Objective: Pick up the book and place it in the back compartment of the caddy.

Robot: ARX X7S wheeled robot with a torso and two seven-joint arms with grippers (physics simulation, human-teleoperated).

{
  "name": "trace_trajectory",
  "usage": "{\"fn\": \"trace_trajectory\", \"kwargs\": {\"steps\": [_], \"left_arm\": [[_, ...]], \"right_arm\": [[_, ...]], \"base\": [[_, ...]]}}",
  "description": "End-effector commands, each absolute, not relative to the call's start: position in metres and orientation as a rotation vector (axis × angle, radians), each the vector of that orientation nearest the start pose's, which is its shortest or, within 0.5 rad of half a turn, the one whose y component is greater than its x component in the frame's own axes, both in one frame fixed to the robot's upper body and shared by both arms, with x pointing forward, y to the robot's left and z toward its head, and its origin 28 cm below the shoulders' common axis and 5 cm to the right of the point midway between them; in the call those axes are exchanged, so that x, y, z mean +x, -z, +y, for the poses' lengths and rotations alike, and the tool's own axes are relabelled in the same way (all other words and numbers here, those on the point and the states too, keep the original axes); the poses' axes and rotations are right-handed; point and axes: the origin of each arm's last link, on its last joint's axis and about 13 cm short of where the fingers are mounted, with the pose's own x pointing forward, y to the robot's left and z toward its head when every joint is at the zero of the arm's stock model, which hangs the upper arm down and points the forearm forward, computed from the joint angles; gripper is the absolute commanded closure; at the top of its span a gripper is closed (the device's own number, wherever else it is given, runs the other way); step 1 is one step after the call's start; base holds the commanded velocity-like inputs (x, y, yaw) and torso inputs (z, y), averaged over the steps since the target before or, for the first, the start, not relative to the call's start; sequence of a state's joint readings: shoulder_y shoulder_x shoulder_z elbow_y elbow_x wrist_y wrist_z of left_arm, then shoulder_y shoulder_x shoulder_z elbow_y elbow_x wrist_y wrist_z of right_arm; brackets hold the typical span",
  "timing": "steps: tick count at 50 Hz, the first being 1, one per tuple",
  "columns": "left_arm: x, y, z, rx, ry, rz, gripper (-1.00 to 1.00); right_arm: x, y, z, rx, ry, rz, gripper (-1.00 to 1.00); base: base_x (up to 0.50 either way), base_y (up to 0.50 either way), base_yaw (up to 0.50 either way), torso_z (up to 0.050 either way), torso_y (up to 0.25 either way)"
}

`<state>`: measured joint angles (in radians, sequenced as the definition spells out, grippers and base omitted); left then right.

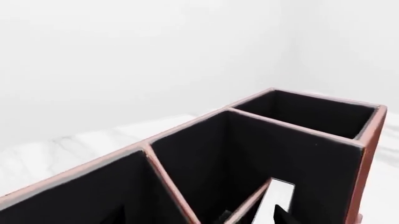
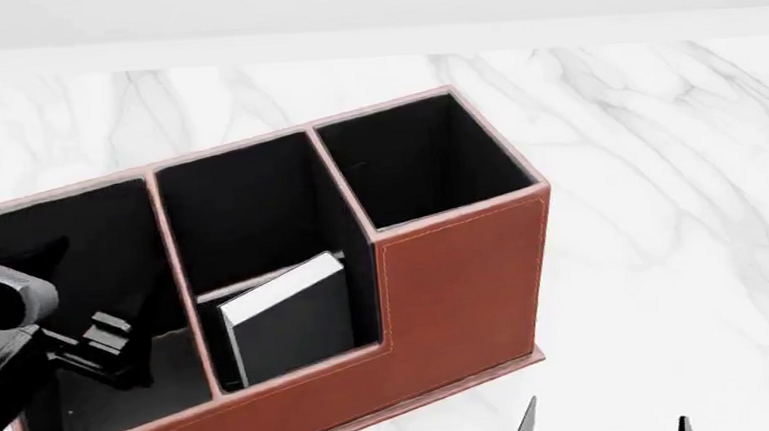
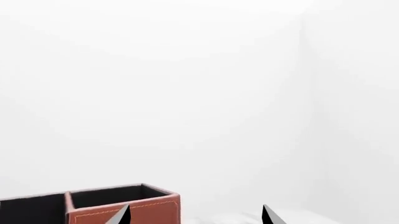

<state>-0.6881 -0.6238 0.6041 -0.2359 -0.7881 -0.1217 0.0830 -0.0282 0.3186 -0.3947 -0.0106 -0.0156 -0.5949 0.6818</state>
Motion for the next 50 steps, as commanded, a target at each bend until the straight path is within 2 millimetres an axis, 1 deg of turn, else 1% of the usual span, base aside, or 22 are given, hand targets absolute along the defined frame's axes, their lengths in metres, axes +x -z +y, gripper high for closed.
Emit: {"fn": "trace_trajectory", "kwargs": {"steps": [1,3,5,11,16,17,22,24,25,27,35,41,45,50], "left_arm": [[0.281,-0.12,0.282,0.024,0.304,-0.062,-1.0],[0.277,-0.124,0.281,0.014,0.277,-0.098,-1.0],[0.272,-0.128,0.28,-0.009,0.319,-0.111,-1.0],[0.257,-0.138,0.277,-0.042,0.292,-0.184,-1.0],[0.239,-0.152,0.272,-0.064,0.293,-0.251,-1.0],[0.233,-0.156,0.27,-0.066,0.302,-0.279,-1.0],[0.22,-0.165,0.264,-0.027,0.305,-0.323,-1.0],[0.218,-0.167,0.261,-0.031,0.359,-0.321,-1.0],[0.217,-0.17,0.26,-0.019,0.329,-0.331,-1.0],[0.215,-0.173,0.259,-0.028,0.357,-0.339,-1.0],[0.206,-0.187,0.255,-0.01,0.364,-0.373,-1.0],[0.197,-0.201,0.249,0.008,0.386,-0.42,-1.0],[0.194,-0.204,0.245,0.022,0.393,-0.433,-1.0],[0.186,-0.212,0.239,0.031,0.404,-0.479,-1.0]], "right_arm": [[0.204,-0.055,-0.09,-0.059,0.214,-0.54,-1.0],[0.206,-0.06,-0.09,-0.06,0.217,-0.55,-1.0],[0.209,-0.065,-0.091,-0.043,0.218,-0.549,-1.0],[0.217,-0.075,-0.09,-0.046,0.226,-0.558,-1.0],[0.218,-0.09,-0.089,-0.047,0.227,-0.583,-1.0],[0.219,-0.095,-0.089,-0.05,0.229,-0.592,-1.0],[0.216,-0.108,-0.088,-0.056,0.228,-0.624,-1.0],[0.215,-0.112,-0.088,-0.053,0.226,-0.635,-1.0],[0.214,-0.115,-0.087,-0.054,0.226,-0.645,-1.0],[0.213,-0.117,-0.087,-0.058,0.224,-0.653,-1.0],[0.211,-0.129,-0.086,-0.052,0.223,-0.68,-1.0],[0.206,-0.142,-0.086,-0.045,0.23,-0.723,-1.0],[0.204,-0.147,-0.087,-0.04,0.239,-0.748,-1.0],[0.192,-0.156,-0.087,-0.017,0.241,-0.792,-1.0]], "base": [[0.0,0.0,0.0,0.0,0.0],[0.0,0.0,0.0,0.0,0.0],[0.0,0.0,0.0,0.0,0.0],[0.0,0.0,0.0,0.0,0.0],[0.0,0.0,0.0,0.0,0.0],[0.0,0.0,0.0,0.0,0.0],[0.0,0.0,0.0,0.0,0.0],[0.0,0.0,0.0,0.0,0.0],[0.0,0.0,0.0,0.0,0.0],[0.0,0.0,0.0,0.0,0.0],[0.0,0.0,0.0,0.0,0.0],[0.0,0.0,0.0,0.0,0.0],[0.0,0.0,0.0,0.0,0.0],[0.0,0.0,0.0,0.0,0.0]]}}
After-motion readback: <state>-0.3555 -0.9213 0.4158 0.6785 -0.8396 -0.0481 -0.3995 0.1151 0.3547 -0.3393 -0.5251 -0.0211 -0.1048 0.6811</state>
